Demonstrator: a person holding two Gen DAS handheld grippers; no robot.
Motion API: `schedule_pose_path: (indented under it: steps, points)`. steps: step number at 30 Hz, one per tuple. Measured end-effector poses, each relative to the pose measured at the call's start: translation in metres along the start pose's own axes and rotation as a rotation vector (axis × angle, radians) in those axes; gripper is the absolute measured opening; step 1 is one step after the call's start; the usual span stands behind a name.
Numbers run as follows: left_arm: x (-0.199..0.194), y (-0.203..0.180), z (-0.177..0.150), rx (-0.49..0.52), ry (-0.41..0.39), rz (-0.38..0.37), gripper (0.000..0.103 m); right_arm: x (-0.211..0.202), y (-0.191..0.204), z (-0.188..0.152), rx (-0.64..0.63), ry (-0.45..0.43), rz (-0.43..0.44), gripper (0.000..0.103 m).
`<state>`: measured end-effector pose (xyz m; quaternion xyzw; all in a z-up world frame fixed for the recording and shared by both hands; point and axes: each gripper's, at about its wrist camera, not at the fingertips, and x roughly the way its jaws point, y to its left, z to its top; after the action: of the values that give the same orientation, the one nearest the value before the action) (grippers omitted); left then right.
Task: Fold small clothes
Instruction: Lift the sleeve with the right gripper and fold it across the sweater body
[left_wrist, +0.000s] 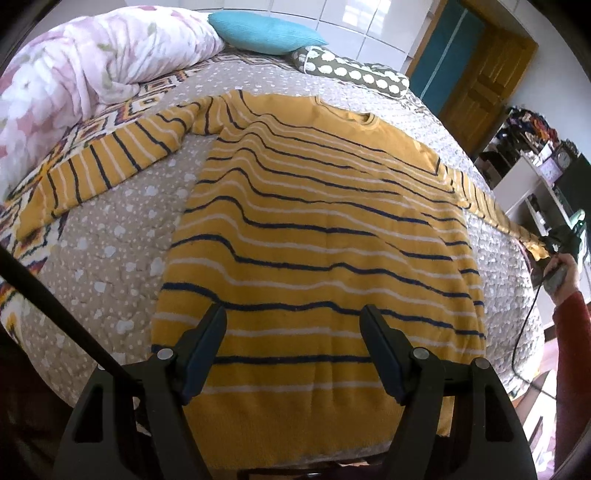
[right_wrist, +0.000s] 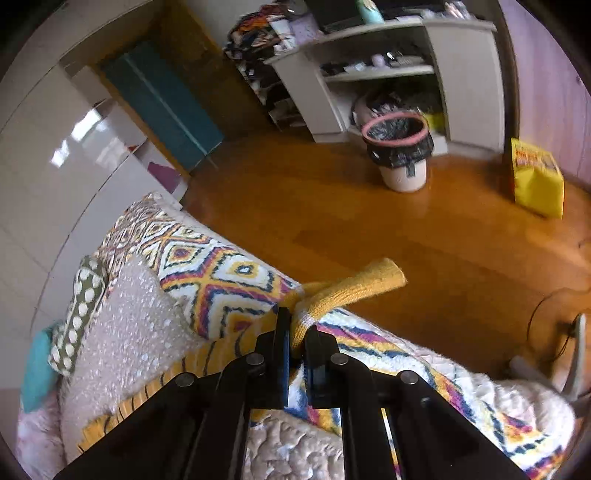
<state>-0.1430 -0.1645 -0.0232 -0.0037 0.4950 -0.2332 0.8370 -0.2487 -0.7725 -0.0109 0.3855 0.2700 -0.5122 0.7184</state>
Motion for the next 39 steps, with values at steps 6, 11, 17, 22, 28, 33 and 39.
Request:
schedule_pose_path:
  steps: [6,11,17,22,28,33,39]
  points:
    - [-0.013,0.022,-0.006,-0.032,-0.042,-0.005,0.073,-0.027,0.093,-0.038,-0.227,-0.007,0.071,0.007]
    - [-0.026,0.059,-0.012,-0.098,-0.084,0.014,0.073,-0.046,0.21,-0.121,-0.443,0.07,0.239,0.007]
    - [-0.044,0.107,-0.022,-0.181,-0.135,0.033,0.073,-0.061,0.339,-0.245,-0.676,0.192,0.412,0.007]
    - [-0.058,0.148,-0.034,-0.263,-0.164,0.045,0.074,-0.066,0.412,-0.352,-0.885,0.242,0.441,0.007]
    - [-0.068,0.177,-0.042,-0.309,-0.19,0.062,0.074,-0.089,0.453,-0.471,-1.282,0.062,0.337,0.016]
    - [-0.069,0.184,-0.045,-0.331,-0.195,0.067,0.074,-0.139,0.444,-0.555,-1.679,-0.216,0.384,0.042]
    - [-0.068,0.189,-0.043,-0.354,-0.183,0.053,0.074,-0.178,0.407,-0.564,-1.688,-0.195,0.48,0.048]
